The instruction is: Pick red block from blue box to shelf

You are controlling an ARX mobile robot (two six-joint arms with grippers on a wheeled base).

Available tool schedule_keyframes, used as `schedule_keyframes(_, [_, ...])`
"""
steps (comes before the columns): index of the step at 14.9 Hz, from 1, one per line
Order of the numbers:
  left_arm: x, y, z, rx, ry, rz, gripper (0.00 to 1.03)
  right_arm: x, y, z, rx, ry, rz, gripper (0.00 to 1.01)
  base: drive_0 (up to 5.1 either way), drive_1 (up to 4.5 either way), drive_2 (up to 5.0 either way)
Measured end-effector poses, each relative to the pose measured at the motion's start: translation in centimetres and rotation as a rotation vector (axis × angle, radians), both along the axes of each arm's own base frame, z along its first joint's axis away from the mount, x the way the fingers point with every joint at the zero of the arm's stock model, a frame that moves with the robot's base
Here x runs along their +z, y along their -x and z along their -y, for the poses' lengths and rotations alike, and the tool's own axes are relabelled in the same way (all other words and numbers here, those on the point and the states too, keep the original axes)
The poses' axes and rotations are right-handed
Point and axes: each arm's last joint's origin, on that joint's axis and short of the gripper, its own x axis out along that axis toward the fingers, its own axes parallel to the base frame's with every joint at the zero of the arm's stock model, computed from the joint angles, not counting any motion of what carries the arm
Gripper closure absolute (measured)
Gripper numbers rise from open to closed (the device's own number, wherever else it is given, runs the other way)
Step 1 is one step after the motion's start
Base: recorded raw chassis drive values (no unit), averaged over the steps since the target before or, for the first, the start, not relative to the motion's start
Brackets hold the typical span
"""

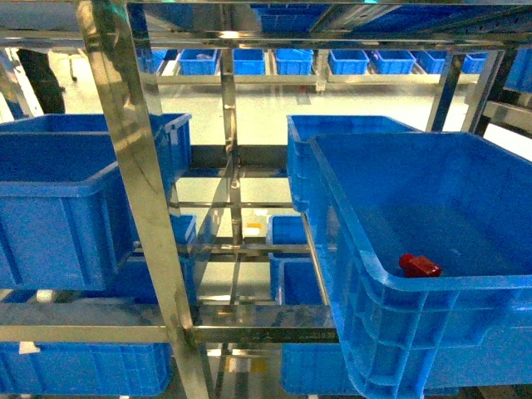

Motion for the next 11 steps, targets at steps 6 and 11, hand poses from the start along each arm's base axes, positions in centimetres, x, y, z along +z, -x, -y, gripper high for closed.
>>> schedule_keyframes(6, [0.00,0.00,0.00,0.000,0.000,0.000,0.05,0.00,0.00,0.00,0.000,0.000,0.000,0.04,0.0,0.00,0.0])
schedule_keyframes(11, [0.00,0.00,0.00,0.000,0.000,0.000,0.05,0.00,0.00,0.00,0.000,0.000,0.000,0.03,0.0,0.00,0.0])
